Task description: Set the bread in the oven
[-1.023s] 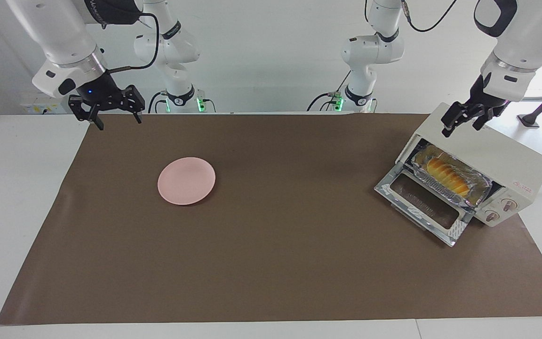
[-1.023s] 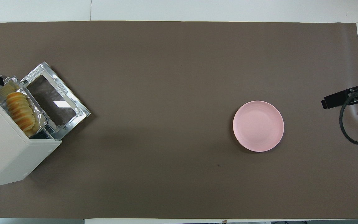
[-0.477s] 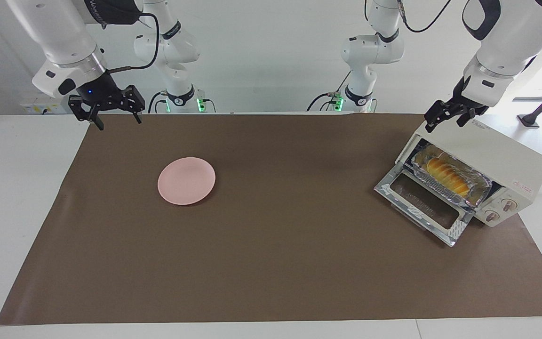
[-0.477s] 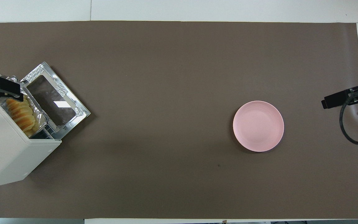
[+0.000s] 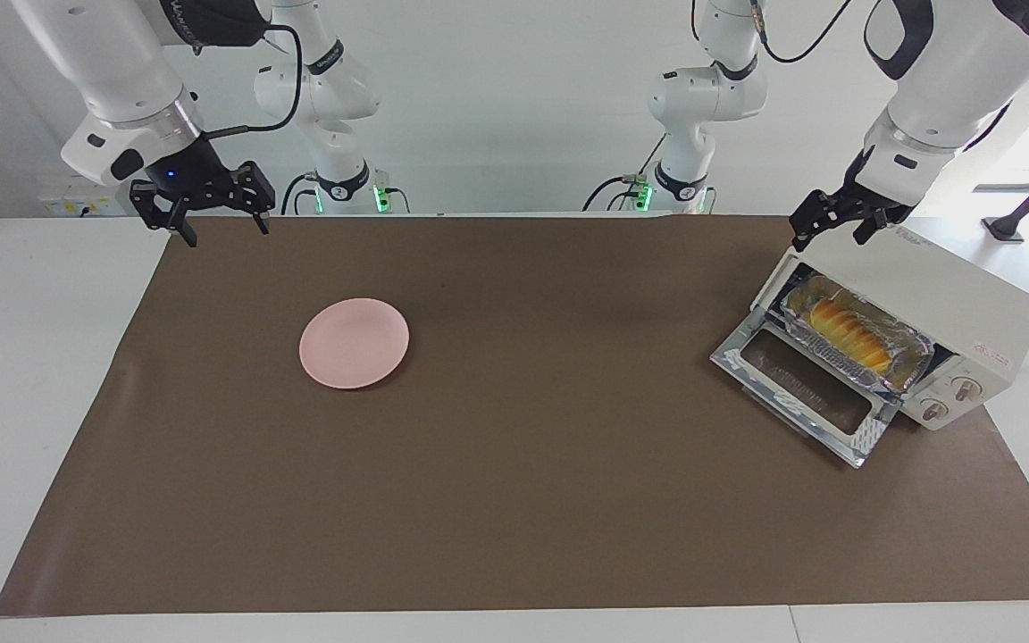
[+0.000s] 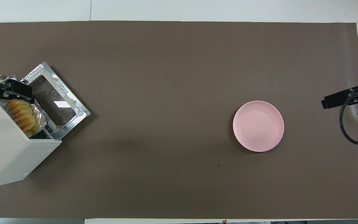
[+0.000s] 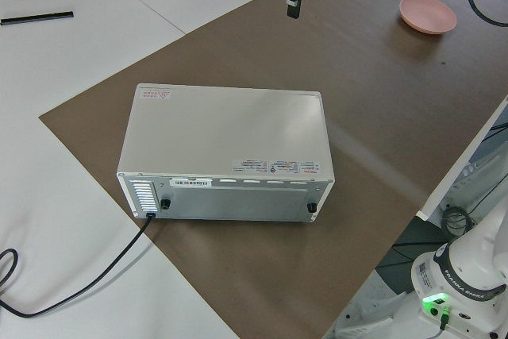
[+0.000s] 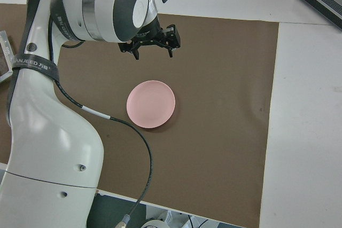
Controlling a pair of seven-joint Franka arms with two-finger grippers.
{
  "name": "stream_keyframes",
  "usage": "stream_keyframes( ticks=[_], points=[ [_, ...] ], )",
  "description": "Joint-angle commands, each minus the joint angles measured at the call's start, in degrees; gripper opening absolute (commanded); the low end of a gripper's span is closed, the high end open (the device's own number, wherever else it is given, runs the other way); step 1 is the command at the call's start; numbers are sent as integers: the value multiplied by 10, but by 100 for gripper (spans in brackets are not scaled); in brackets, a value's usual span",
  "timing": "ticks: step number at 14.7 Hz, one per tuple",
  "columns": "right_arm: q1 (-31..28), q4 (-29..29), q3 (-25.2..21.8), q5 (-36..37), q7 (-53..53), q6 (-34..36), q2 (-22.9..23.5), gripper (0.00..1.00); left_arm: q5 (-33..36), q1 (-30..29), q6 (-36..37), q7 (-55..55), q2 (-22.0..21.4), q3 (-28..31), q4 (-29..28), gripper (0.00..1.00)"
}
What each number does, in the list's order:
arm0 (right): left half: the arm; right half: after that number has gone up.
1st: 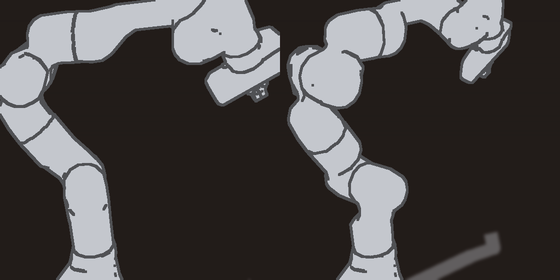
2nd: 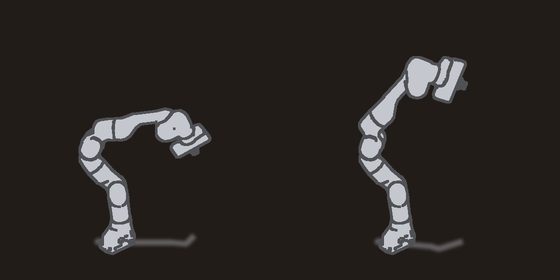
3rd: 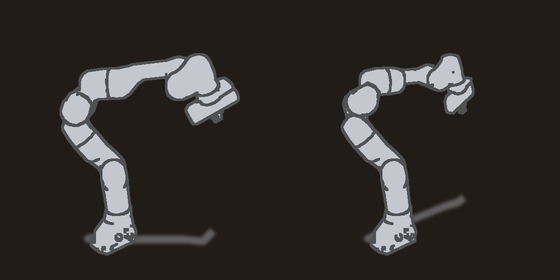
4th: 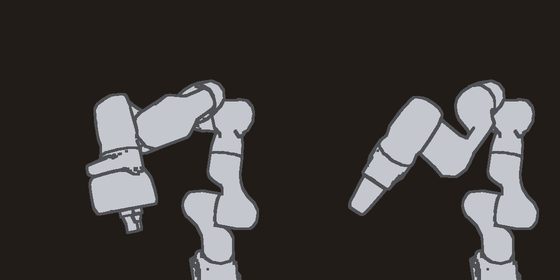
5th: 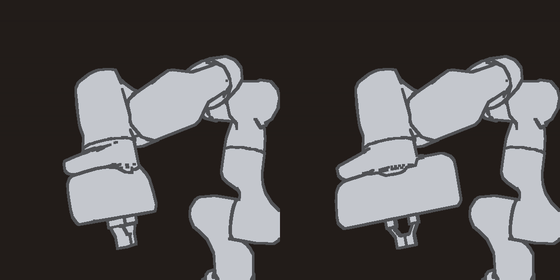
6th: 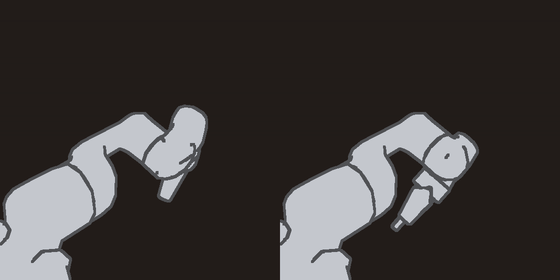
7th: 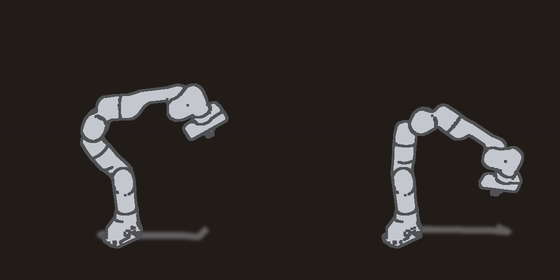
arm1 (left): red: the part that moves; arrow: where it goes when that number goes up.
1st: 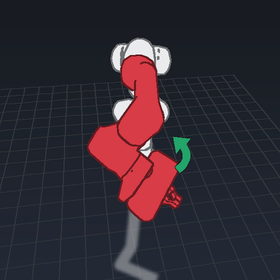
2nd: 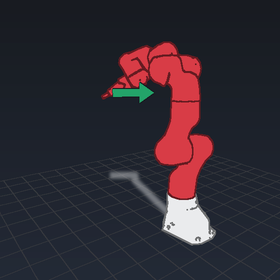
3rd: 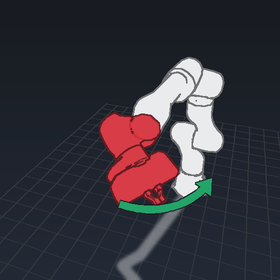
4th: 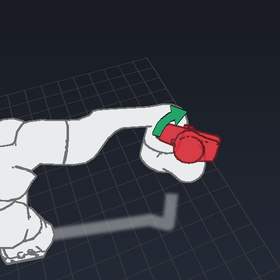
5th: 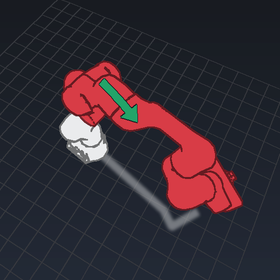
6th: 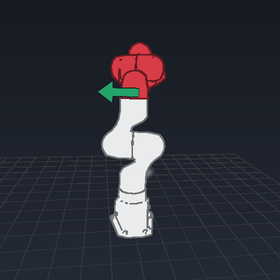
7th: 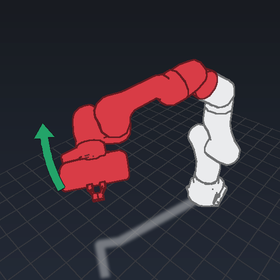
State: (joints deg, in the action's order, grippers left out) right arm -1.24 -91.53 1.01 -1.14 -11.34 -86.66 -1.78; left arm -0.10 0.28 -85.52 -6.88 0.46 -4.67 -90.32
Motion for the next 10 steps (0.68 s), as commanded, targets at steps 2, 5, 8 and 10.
stream_keyframes(
  ticks=[2, 5, 8, 10],
  points=[
    [-5, -14, 2, -5, 7, 4, -14, 100, -13, -9, -17, 12, -4, -6, -4, 100],
    [-5, -14, 2, -5, 7, 4, -14, 100, -13, -7, -26, 14, -4, -7, -6, 100],
    [-5, -14, 2, -5, 6, 4, -14, 100, -13, -7, -30, 34, -5, -7, -9, 100],
    [-5, -14, 2, -5, 7, 4, -14, 100, -14, -7, -31, 35, -2, -7, -3, 100]
  ],
)
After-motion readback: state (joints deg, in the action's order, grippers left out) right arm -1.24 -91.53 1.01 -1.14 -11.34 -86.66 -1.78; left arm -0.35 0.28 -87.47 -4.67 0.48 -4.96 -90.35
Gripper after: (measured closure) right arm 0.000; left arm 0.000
